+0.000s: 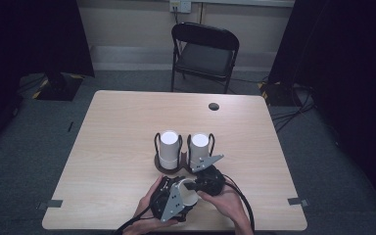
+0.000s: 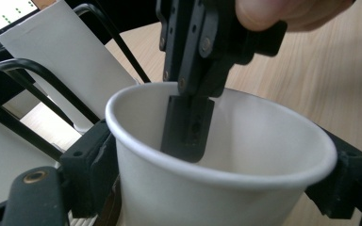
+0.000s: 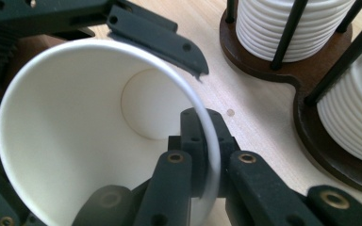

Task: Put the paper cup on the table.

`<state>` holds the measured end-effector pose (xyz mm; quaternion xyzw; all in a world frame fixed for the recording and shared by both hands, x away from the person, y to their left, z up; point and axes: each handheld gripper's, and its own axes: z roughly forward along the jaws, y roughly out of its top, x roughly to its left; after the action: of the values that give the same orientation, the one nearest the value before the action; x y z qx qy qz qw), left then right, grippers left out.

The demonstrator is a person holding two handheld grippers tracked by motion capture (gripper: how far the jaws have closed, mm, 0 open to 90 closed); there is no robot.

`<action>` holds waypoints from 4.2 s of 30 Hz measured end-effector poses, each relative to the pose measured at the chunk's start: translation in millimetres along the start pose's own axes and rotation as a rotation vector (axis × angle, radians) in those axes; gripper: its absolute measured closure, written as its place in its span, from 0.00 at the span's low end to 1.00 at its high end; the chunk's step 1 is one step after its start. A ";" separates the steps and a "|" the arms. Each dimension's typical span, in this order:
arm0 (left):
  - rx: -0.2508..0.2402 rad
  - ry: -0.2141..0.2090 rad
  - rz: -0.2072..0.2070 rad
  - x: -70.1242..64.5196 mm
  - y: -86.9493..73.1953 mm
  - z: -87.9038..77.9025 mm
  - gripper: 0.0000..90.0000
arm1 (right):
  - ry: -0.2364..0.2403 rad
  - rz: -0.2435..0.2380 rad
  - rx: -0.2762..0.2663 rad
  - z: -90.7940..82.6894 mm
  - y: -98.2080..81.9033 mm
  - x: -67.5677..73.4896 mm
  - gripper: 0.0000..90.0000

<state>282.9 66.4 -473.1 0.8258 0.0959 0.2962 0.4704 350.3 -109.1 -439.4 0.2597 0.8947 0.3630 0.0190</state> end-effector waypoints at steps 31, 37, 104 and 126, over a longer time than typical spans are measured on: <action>-0.015 0.034 -0.157 13.5 -8.7 4.1 0.26 | -0.033 0.109 -0.140 -5.7 -9.6 -4.0 0.80; -0.030 0.052 -0.221 16.6 -12.7 3.1 0.26 | -0.044 0.106 -0.179 -7.6 -11.0 -3.2 0.75; -0.075 0.415 -0.513 119.5 -53.7 -67.0 0.26 | -0.642 0.284 -0.641 -34.9 -109.4 -24.3 0.17; -0.087 0.499 -0.598 173.3 -76.5 -44.8 0.25 | -0.630 0.273 -0.644 -32.9 -114.7 -23.5 0.17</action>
<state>405.9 215.7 -450.6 0.6433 0.4310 0.3417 0.5325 311.6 -210.4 -494.4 0.4534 0.6447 0.5248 0.3215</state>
